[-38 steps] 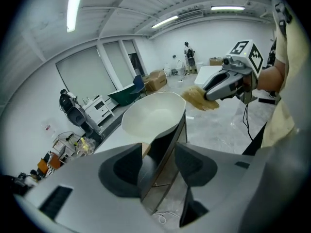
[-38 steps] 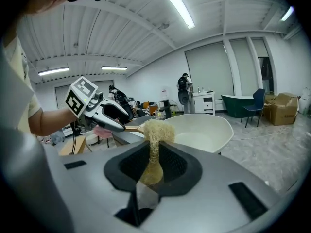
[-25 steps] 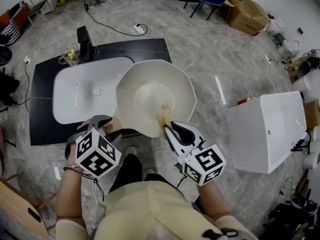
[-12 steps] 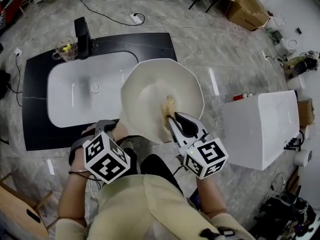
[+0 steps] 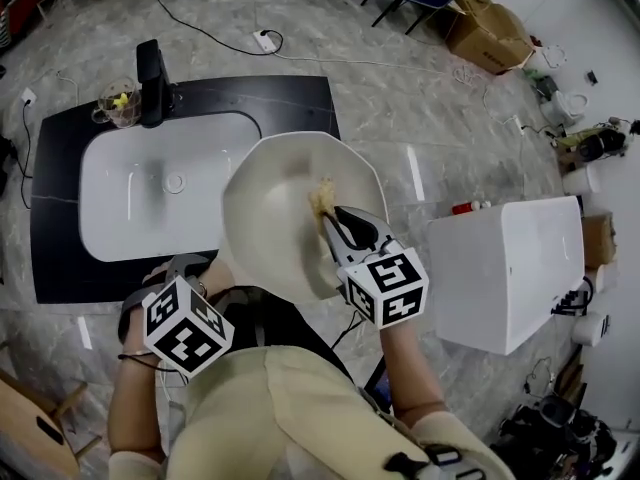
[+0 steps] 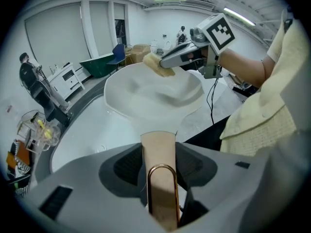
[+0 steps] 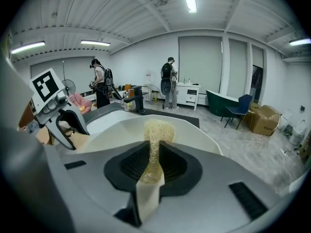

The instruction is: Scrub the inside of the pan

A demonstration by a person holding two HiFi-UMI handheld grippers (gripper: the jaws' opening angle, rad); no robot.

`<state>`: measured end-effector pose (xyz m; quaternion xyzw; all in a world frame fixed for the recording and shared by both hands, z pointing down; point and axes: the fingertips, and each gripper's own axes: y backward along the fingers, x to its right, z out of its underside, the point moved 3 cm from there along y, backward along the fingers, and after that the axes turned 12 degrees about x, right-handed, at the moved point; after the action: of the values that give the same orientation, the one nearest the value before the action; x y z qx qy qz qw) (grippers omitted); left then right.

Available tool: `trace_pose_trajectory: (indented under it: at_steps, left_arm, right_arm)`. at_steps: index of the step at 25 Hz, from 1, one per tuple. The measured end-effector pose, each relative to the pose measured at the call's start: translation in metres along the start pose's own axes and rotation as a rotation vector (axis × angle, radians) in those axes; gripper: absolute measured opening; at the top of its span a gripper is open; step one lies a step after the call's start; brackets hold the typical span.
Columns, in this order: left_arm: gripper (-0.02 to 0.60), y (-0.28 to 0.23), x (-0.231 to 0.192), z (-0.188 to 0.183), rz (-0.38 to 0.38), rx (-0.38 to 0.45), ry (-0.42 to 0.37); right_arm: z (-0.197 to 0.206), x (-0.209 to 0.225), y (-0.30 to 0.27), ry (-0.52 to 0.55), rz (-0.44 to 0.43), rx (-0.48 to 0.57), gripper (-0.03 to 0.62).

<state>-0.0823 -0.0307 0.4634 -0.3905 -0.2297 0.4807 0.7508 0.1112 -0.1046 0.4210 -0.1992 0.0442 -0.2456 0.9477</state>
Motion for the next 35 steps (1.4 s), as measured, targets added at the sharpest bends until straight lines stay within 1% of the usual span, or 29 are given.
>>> trace_pose_trajectory:
  at_steps: [6,11,15,21,23,29,35]
  left_arm:
    - [0.215,0.001,0.000,0.000,-0.009,0.001,-0.003]
    - [0.215,-0.001,-0.001,0.001,0.001,-0.001,-0.015]
    - [0.215,0.000,-0.002,0.000,0.008,-0.002,-0.021]
    - [0.213,0.001,-0.004,0.000,0.000,0.005,-0.028]
    - [0.213,0.001,-0.004,-0.001,-0.001,0.007,-0.034]
    - [0.213,0.001,-0.003,0.000,0.007,0.011,-0.028]
    - [0.212,0.001,-0.004,0.001,-0.003,-0.001,-0.032]
  right_arm:
    - [-0.005,0.013,-0.027,0.070,-0.052,-0.036,0.069]
    - [0.000,0.019,-0.053,0.085,-0.076,-0.069,0.069]
    - [0.001,0.027,-0.069,0.116,-0.052,-0.097,0.069]
    - [0.003,0.038,-0.091,0.199,0.004,-0.132,0.069]
    - [0.007,0.037,-0.098,0.221,0.000,-0.140,0.069]
    - [0.015,0.018,-0.116,0.290,-0.071,-0.157,0.069]
    - [0.017,-0.010,-0.128,0.327,-0.184,-0.149,0.069]
